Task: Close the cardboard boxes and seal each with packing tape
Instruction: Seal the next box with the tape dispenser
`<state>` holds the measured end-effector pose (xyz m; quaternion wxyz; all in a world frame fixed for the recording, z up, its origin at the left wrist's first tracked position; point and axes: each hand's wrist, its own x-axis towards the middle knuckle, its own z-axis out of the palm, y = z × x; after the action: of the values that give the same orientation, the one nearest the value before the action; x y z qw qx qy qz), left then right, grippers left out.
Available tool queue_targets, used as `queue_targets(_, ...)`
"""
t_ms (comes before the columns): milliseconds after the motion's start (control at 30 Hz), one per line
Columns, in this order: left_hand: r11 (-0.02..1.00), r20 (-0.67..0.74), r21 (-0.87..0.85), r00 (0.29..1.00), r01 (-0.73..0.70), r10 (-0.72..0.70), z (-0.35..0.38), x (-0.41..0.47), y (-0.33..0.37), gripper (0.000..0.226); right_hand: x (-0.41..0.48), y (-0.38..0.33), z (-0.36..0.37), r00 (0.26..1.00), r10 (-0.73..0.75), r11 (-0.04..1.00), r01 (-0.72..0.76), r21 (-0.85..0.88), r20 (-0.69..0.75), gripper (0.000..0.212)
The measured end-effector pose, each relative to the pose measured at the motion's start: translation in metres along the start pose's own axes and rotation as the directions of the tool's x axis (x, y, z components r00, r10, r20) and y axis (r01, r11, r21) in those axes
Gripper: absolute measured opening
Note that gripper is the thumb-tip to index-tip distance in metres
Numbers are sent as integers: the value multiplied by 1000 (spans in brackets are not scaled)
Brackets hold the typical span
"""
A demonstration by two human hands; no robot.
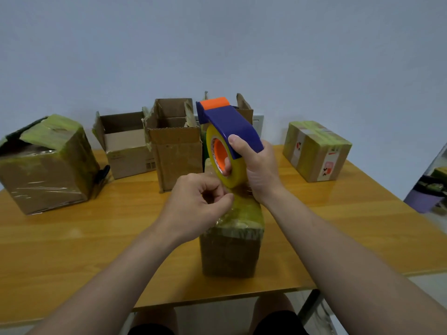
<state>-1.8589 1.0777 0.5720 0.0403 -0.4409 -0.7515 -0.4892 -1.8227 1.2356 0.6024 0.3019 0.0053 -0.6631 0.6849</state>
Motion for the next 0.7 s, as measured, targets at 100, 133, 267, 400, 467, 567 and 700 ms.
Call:
queue_targets(100, 996, 47, 57, 997, -70, 67, 4, -4, 9, 36, 2, 2, 0, 1000, 13, 1000, -13, 11, 16, 11)
queue_targets(133, 988, 78, 112, 992, -104, 96, 6, -5, 12, 38, 2, 2, -1, 1000, 17, 1000, -17, 6, 15, 11)
queue_targets(267, 892, 148, 384, 969, -238, 195, 16, -5, 17, 53, 6, 6, -1, 1000, 26, 999, -26, -39, 6, 14)
queue_targets(400, 806, 151, 491, 943, -332, 297, 20, 1, 10, 59, 8, 6, 1, 998, 54, 996, -54, -66, -13, 26)
queue_targets(467, 762, 138, 511, 912, -399, 385, 24, -1, 3, 59, 8, 7, 1, 998, 40, 997, -43, -69, -38, 28)
queue_targets(567, 724, 98, 528, 879, -444, 467, 32, -6, -3, 58, 6, 11, 2, 999, 11, 998, -13, -63, -35, 28)
queue_targets(700, 827, 55, 412, 916, -382, 397, 25, -9, -11, 61, 4, 14, 3, 999, -29, 999, 28, -43, -27, 24)
